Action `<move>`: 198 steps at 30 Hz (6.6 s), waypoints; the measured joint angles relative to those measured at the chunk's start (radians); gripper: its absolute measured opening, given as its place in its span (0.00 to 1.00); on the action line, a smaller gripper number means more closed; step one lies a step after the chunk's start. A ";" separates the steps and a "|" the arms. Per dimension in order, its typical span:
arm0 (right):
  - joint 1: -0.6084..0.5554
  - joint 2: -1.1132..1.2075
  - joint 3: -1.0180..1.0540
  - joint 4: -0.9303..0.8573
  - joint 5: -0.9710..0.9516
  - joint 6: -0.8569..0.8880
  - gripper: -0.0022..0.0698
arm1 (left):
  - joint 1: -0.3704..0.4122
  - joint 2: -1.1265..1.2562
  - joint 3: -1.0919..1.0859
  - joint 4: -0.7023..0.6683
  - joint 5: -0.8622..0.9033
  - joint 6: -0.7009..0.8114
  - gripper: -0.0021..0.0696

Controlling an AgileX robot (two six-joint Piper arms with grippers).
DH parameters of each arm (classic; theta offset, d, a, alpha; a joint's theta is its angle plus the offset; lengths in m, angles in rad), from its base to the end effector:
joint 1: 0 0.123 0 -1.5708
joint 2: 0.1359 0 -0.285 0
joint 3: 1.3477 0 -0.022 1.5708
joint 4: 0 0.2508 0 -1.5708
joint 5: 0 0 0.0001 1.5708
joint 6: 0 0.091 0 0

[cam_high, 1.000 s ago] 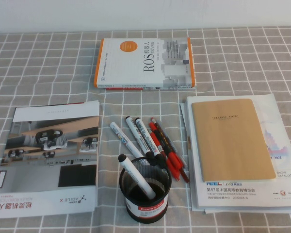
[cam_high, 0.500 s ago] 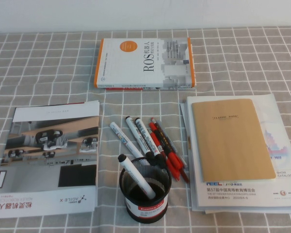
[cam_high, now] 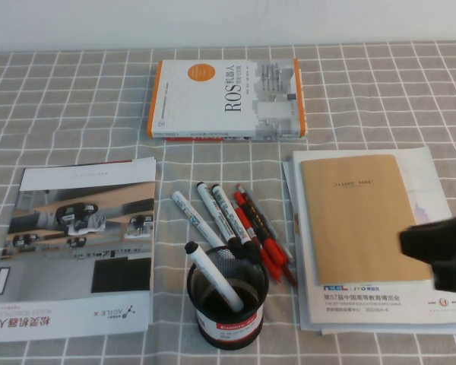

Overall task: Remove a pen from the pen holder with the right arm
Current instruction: 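Take a marker out of the pen holder and lay it on the table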

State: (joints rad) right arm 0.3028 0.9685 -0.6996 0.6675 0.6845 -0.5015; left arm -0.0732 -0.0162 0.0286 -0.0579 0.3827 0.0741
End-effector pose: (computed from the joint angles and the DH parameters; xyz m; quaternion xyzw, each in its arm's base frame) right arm 0.1646 0.0888 0.2966 -0.1937 0.8813 0.2483 0.3524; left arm 0.0519 -0.0058 0.1701 0.0441 0.8058 -0.0243 0.5901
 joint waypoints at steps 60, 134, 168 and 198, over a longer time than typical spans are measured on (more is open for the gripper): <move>0.661 0.706 -0.288 -0.326 -0.744 0.140 0.64 | 0.000 0.000 0.000 0.000 0.000 0.000 0.02; 0.379 0.416 -0.480 -0.225 -0.424 0.103 0.18 | 0.000 0.000 0.000 0.000 0.000 0.000 0.02; 0.170 1.217 -1.168 -0.260 0.080 0.220 0.18 | 0.000 0.000 0.000 0.000 0.000 0.000 0.02; 0.152 1.308 -1.188 -0.219 0.035 0.266 0.46 | 0.000 0.000 0.000 0.000 0.000 0.000 0.02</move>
State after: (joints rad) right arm 0.4545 2.2762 -1.8880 0.4482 0.7191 -0.2350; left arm -0.0732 -0.0162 0.0286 -0.0579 0.3827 0.0741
